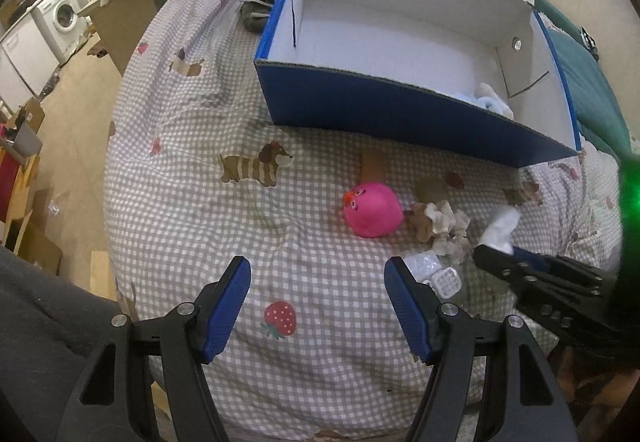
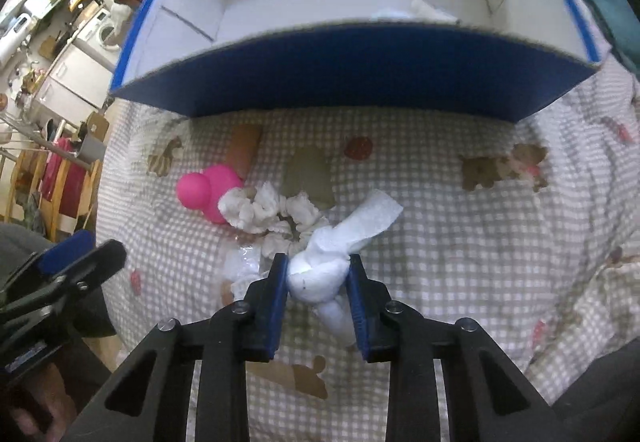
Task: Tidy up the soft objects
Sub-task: 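Grasp the white sock with the right tool while the left tool grasps the plastic bag, then carry the plastic bag and white sock over the box with both tools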
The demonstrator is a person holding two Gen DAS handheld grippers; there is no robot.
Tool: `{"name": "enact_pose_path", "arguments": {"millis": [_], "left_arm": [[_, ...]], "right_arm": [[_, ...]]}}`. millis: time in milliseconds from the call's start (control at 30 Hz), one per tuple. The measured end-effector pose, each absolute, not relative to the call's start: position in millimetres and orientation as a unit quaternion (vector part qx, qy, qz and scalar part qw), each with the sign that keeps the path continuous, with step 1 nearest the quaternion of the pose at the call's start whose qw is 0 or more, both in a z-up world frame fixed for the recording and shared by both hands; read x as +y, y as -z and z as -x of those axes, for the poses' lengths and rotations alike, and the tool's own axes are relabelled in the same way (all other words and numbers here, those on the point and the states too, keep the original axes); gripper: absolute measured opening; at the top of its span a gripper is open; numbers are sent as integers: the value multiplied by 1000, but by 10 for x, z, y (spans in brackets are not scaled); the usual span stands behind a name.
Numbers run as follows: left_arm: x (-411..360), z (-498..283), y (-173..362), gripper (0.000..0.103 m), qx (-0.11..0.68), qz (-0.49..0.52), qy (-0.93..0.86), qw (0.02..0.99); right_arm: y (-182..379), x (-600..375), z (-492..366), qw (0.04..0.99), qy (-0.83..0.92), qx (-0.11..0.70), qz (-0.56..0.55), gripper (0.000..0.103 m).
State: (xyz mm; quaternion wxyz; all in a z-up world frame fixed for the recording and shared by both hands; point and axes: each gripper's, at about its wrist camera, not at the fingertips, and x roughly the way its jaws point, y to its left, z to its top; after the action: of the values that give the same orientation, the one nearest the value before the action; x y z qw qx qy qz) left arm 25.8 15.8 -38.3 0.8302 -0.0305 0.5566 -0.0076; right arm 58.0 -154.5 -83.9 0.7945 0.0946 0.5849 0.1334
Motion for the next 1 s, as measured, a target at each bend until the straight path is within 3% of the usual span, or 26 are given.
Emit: {"name": "enact_pose_path", "arguments": {"millis": [667, 900, 1000], "left_arm": [[-606, -460, 939, 66, 622, 45, 113, 773], [-657, -448, 978, 35, 616, 49, 120, 777], [-652, -418, 967, 31, 614, 46, 122, 778]], "right_arm": [[532, -2015, -417, 824, -93, 538, -153, 31], [553, -1992, -445, 822, -92, 541, -156, 31], [552, -1969, -446, 822, -94, 541, -151, 31]]}}
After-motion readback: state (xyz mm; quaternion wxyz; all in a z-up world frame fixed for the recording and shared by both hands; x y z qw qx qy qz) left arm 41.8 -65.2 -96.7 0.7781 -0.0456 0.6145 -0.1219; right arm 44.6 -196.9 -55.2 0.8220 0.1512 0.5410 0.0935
